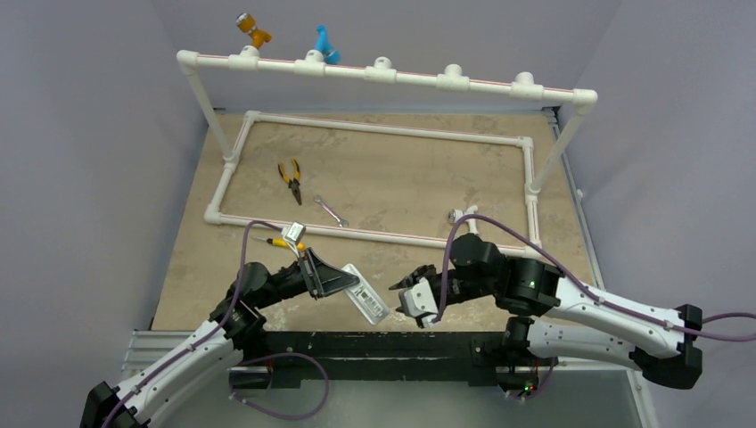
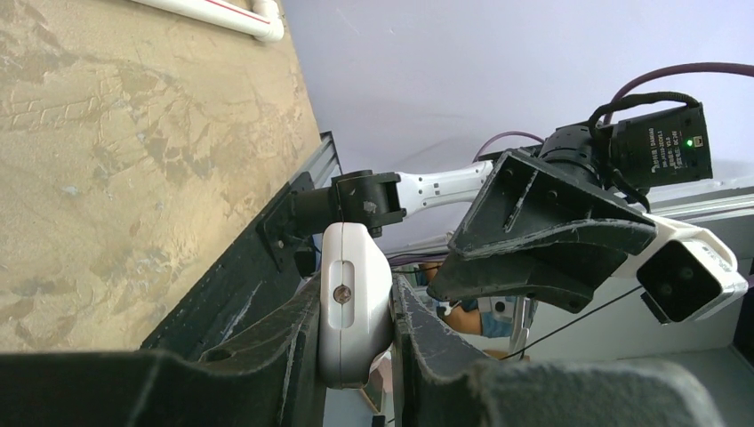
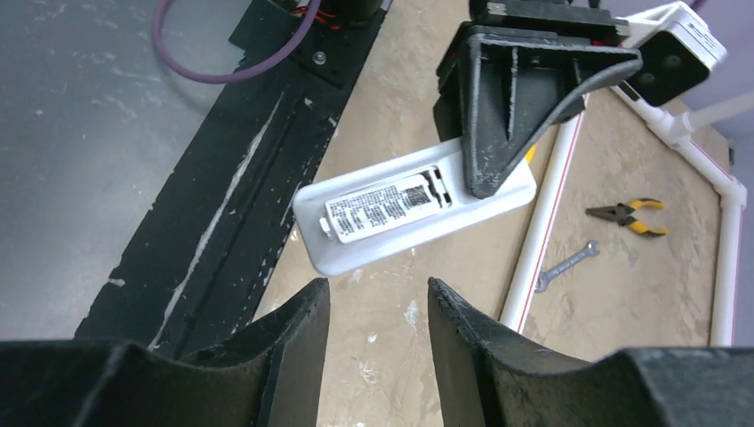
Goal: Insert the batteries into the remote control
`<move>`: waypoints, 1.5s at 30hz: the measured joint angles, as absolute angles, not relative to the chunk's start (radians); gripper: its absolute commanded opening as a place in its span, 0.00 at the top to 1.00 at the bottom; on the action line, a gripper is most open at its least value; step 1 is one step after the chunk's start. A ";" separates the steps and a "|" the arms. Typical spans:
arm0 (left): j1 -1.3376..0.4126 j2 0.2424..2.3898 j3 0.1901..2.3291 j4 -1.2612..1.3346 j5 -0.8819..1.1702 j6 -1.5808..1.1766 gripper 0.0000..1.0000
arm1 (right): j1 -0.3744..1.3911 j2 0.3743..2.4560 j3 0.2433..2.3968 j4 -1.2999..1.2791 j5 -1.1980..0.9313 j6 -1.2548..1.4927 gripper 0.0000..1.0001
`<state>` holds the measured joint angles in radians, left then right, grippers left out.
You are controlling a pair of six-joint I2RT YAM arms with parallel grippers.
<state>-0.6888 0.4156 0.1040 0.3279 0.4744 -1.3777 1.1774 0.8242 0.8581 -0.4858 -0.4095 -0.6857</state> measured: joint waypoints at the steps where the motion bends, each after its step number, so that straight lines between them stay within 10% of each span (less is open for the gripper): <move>1: -0.689 0.416 0.104 0.328 0.475 -1.378 1.00 | 1.177 0.834 0.858 -0.494 -0.421 -0.706 0.58; 45: -0.689 0.421 0.104 0.324 0.477 -1.378 1.00 | 1.205 1.034 0.871 -0.424 -0.602 -0.945 0.61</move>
